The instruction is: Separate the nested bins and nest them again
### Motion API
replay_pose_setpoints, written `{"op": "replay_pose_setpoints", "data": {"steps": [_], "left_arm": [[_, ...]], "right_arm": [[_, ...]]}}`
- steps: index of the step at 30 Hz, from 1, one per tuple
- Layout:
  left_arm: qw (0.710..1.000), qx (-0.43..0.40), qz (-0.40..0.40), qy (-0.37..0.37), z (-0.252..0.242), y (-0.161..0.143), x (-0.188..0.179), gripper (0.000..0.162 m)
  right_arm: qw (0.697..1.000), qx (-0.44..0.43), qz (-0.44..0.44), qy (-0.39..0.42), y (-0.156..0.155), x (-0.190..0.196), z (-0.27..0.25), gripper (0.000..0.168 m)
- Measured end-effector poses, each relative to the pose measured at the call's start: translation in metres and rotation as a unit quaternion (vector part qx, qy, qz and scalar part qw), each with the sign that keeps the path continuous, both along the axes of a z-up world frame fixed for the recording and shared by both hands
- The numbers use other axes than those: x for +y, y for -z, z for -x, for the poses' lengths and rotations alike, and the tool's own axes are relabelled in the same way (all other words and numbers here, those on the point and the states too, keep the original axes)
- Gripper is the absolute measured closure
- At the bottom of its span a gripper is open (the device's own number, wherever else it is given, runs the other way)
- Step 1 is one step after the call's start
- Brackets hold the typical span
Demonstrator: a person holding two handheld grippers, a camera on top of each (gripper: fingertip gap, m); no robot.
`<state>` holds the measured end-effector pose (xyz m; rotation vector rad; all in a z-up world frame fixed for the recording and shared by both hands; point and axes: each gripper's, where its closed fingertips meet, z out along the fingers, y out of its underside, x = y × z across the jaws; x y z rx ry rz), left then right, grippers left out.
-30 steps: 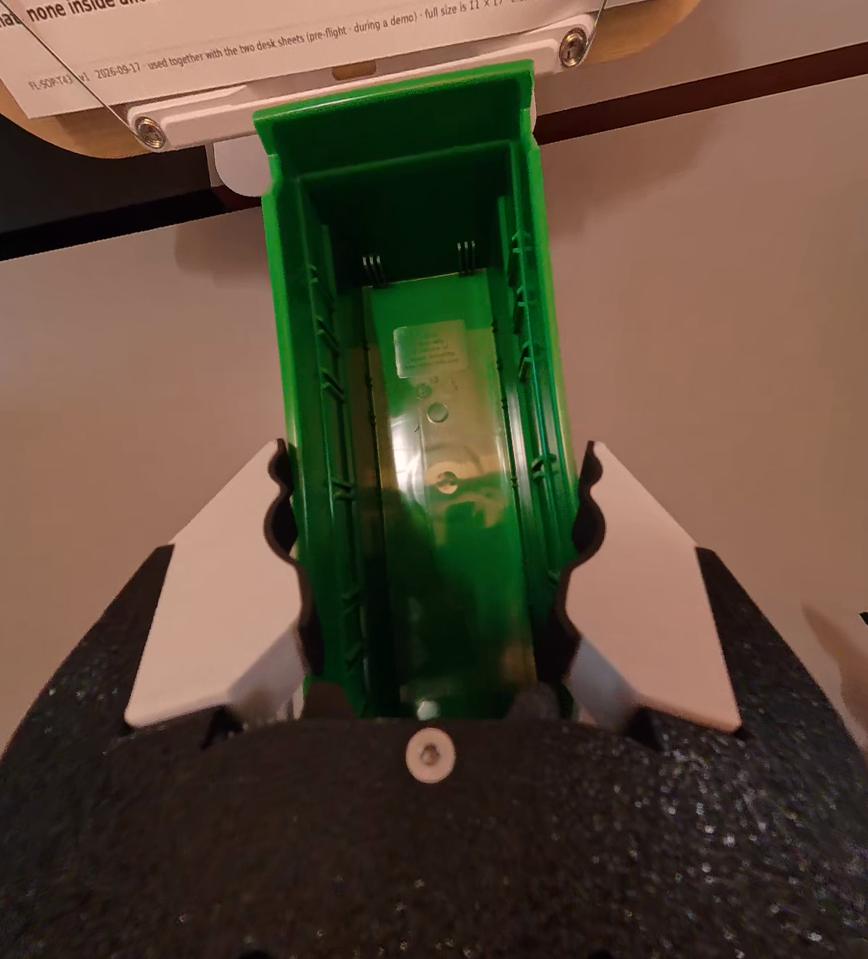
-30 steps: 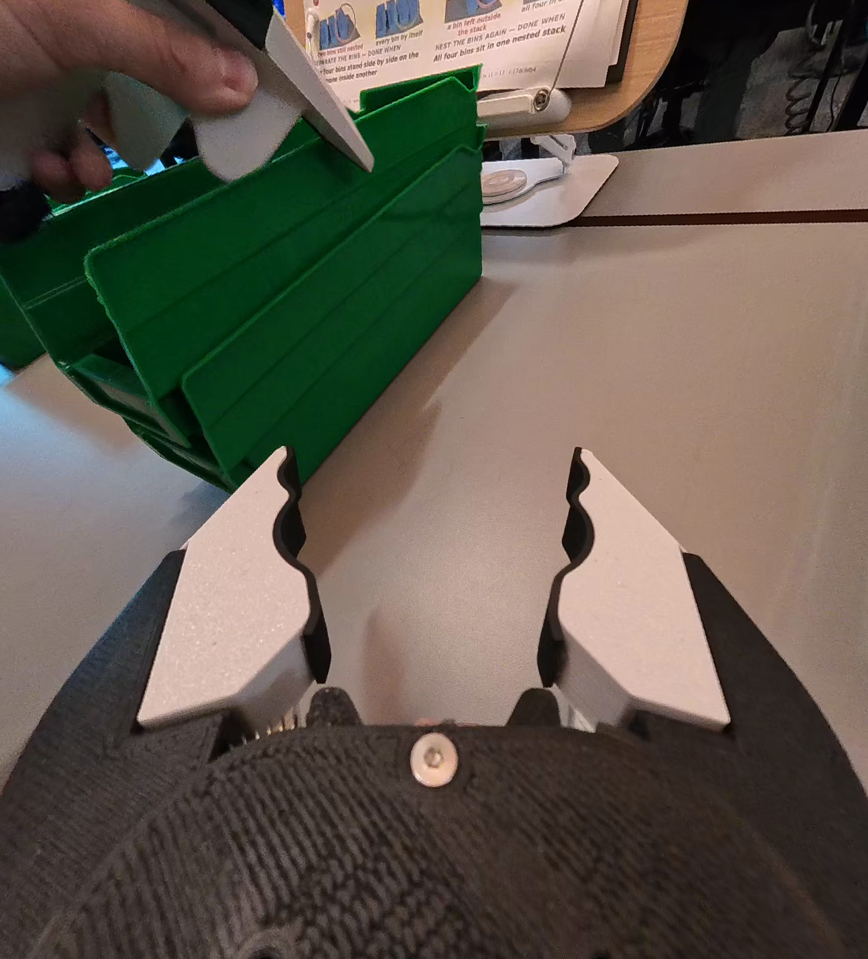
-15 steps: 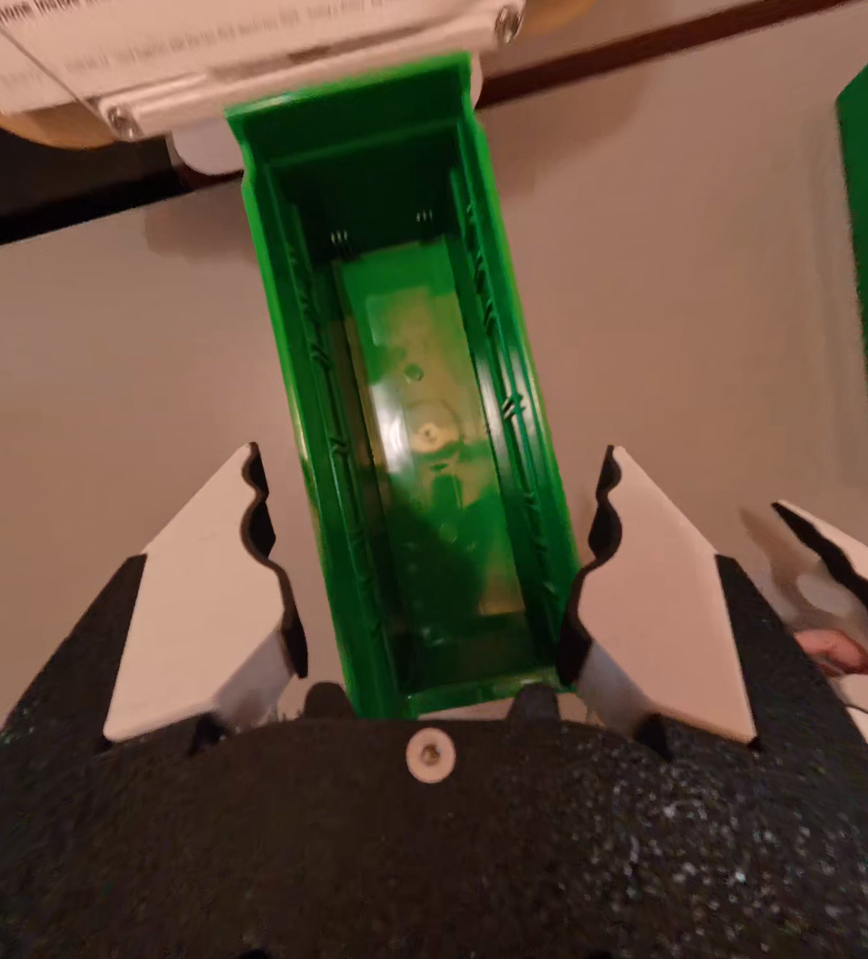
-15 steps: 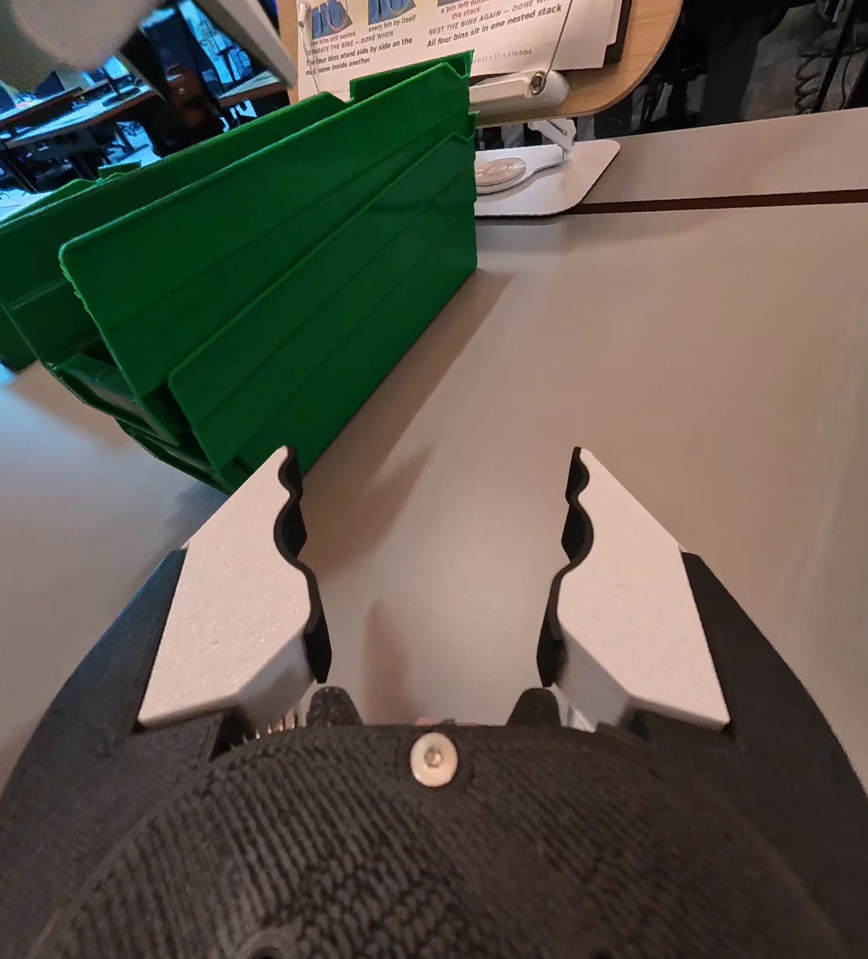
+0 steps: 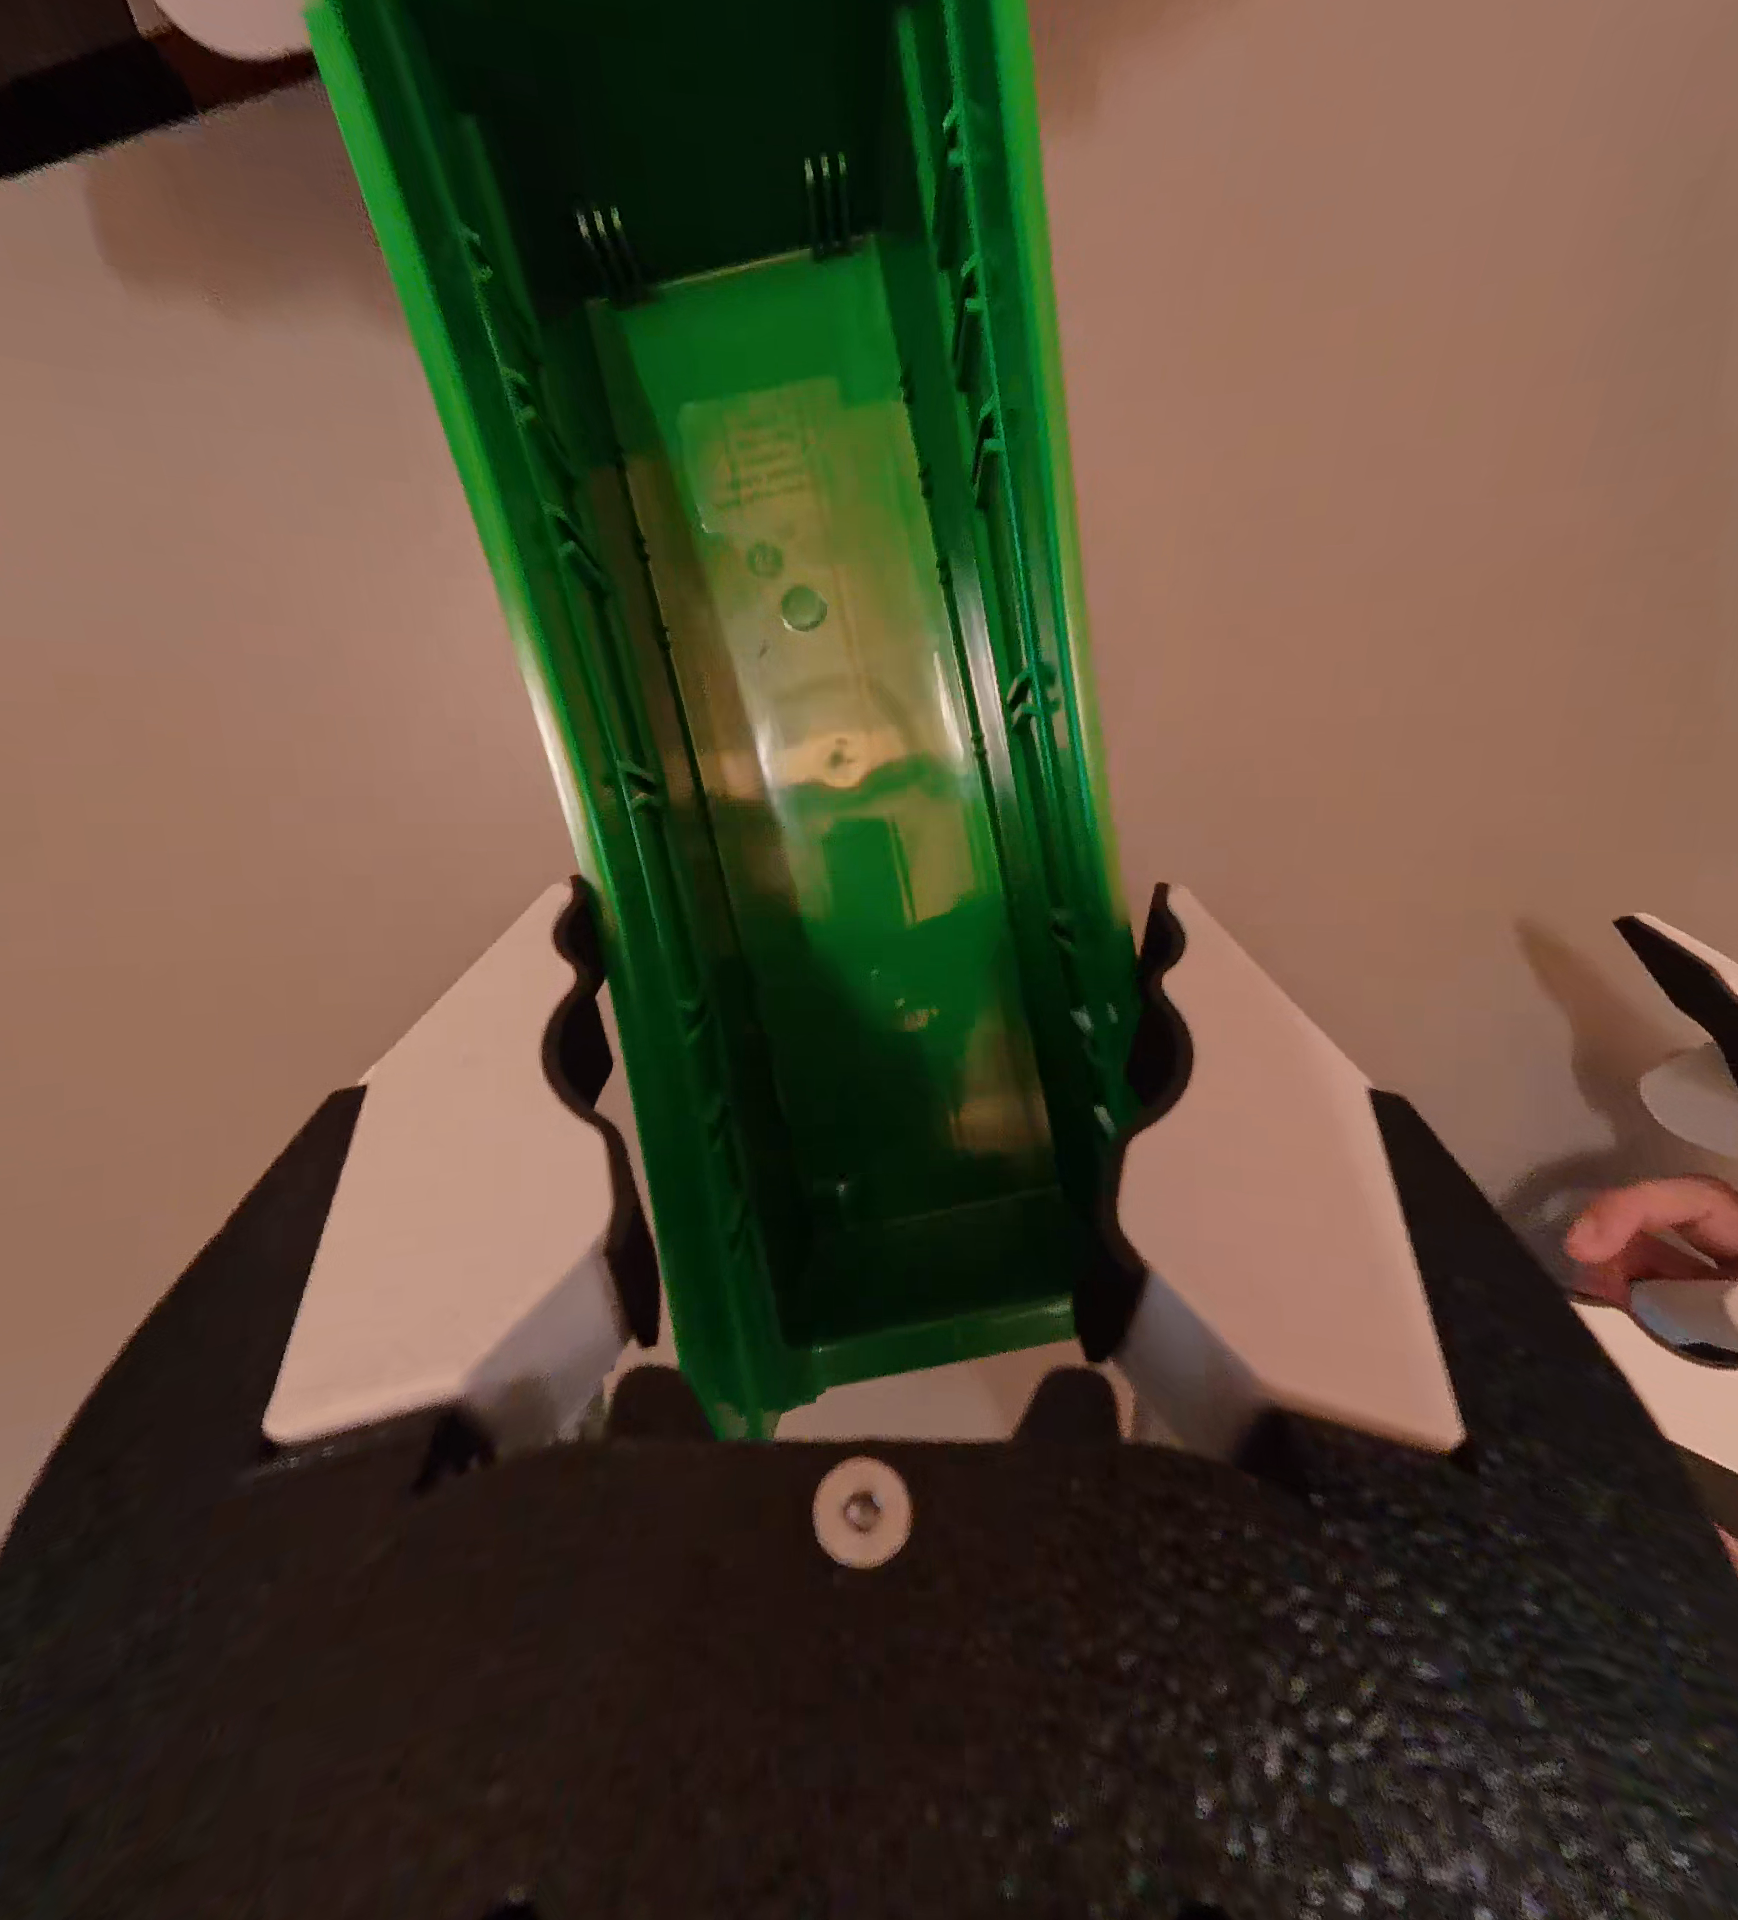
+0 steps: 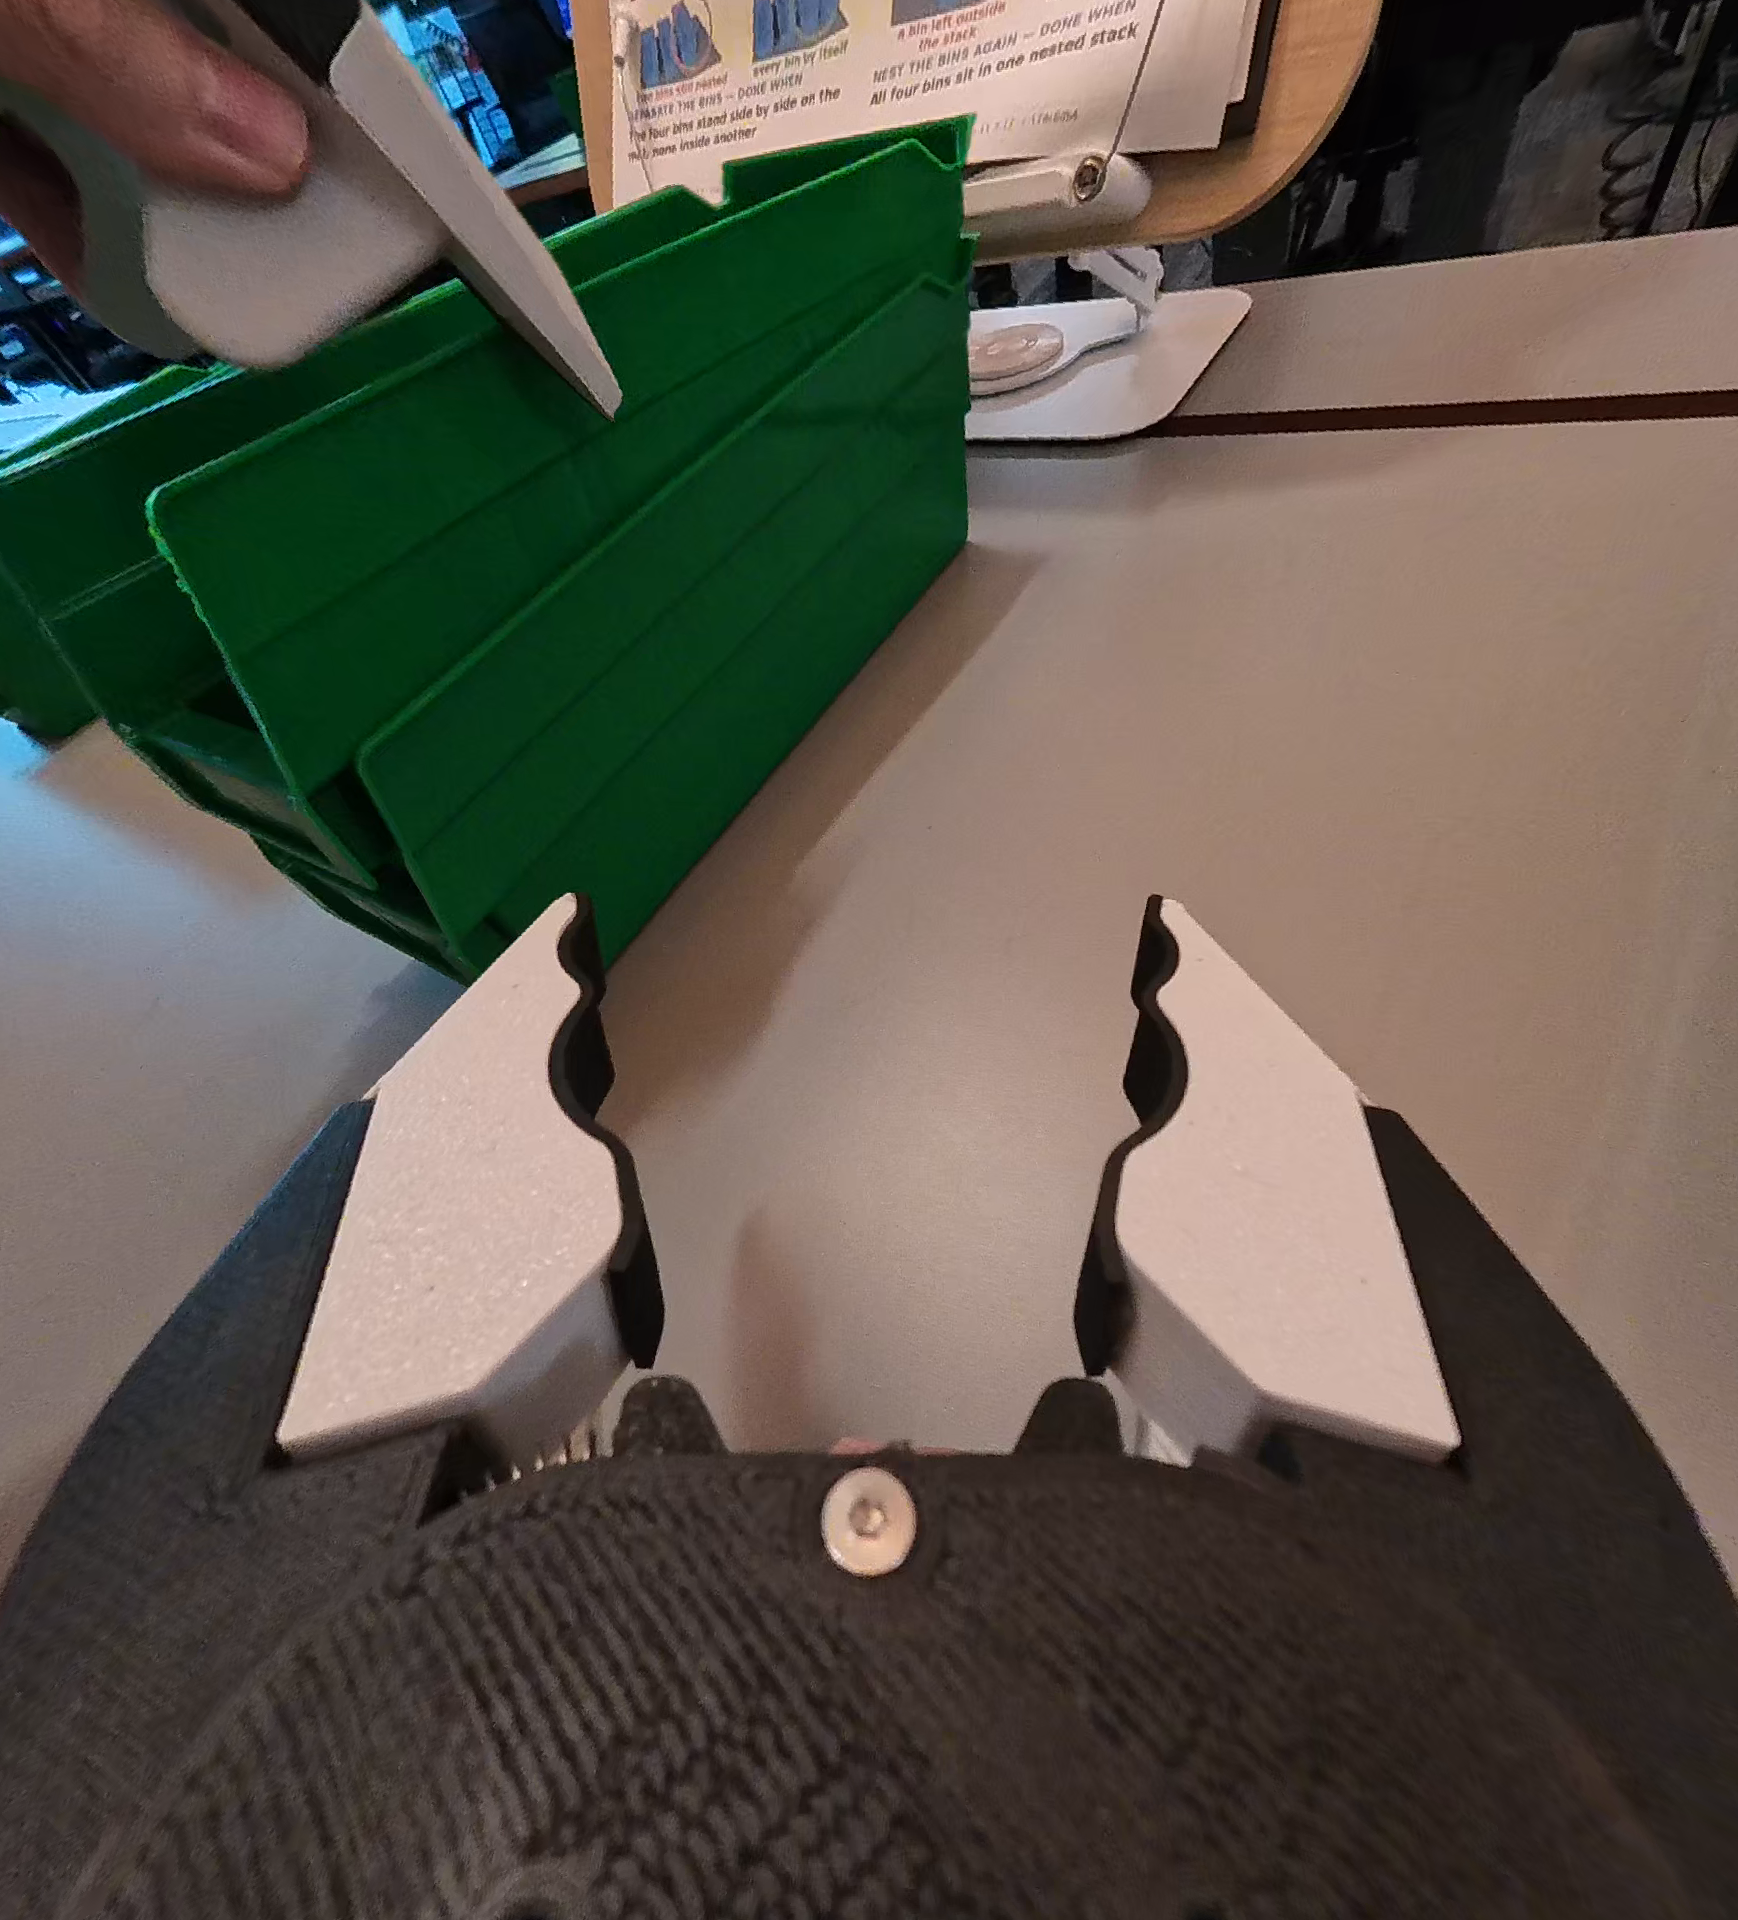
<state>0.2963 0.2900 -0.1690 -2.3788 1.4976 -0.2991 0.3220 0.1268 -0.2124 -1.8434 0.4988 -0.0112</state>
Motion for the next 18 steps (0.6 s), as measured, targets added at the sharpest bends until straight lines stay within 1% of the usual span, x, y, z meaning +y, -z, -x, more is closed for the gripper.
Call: {"op": "replay_pose_setpoints", "data": {"steps": [3, 9, 14, 18], "left_arm": [[0.999, -0.038, -0.016, 0.001, -0.004, -0.003, 0.0, 0.065], [0.994, -0.103, -0.019, -0.008, -0.006, -0.011, 0.002, 0.068], [0.992, -0.122, -0.036, 0.003, -0.005, -0.021, 0.0, 0.068], [0.991, -0.125, -0.043, 0.008, -0.004, -0.019, -0.001, 0.066]], "right_arm": [[1.0, 0.001, -0.001, 0.001, 0.0, -0.001, -0.001, 0.067], [1.0, 0.002, 0.0, 0.002, 0.001, -0.001, -0.002, 0.067], [1.0, 0.004, 0.006, -0.002, 0.006, 0.002, 0.001, 0.067], [1.0, 0.002, 0.011, -0.007, 0.009, 0.005, 0.004, 0.067]]}}
